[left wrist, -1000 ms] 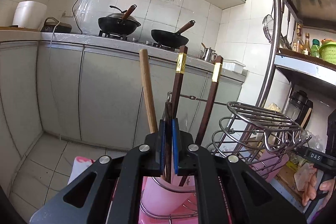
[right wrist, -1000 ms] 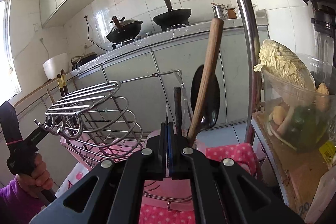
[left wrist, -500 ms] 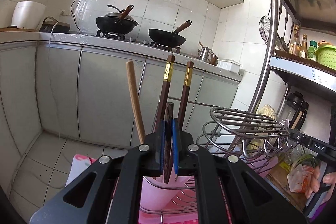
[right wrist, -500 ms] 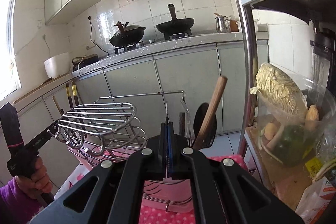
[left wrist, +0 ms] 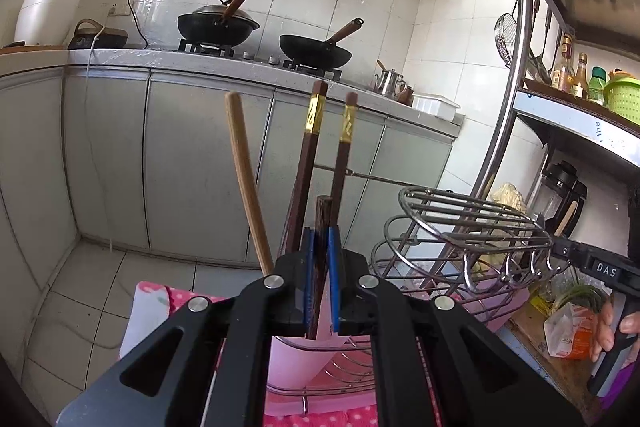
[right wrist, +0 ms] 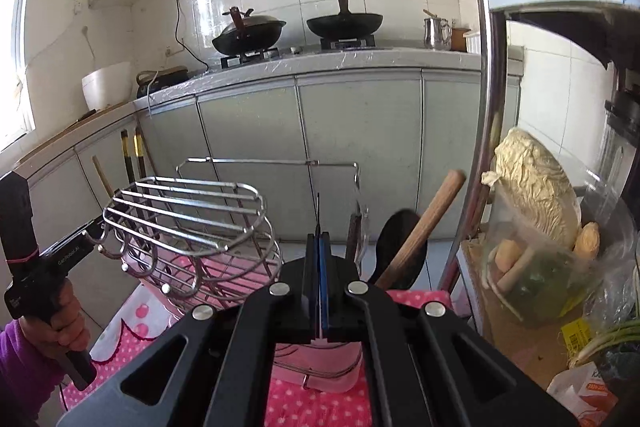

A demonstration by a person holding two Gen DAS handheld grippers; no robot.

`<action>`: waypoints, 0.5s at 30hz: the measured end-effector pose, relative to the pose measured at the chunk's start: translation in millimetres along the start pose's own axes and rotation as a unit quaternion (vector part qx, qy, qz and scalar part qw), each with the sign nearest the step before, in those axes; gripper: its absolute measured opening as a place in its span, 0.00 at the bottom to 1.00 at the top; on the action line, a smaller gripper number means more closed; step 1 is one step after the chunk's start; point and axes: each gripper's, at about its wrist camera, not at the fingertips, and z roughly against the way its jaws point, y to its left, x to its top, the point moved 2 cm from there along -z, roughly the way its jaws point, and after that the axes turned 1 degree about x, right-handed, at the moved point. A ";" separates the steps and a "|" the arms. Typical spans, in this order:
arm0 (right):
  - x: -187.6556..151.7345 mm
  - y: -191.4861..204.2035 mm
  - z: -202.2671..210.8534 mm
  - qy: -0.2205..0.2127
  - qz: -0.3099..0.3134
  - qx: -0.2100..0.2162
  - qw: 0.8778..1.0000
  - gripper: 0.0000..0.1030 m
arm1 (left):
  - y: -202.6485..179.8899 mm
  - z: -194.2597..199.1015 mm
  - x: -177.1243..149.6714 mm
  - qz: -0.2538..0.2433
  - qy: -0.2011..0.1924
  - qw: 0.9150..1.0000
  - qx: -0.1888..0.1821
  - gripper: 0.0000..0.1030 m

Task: Organize utensils
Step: 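Open both grippers to release the knife and chopstick in the cup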

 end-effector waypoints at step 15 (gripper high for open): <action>-31.9 -1.9 -21.8 0.030 -0.025 -0.002 0.999 0.12 | -6.8 1.4 -7.6 -0.005 0.016 1.000 0.017 0.23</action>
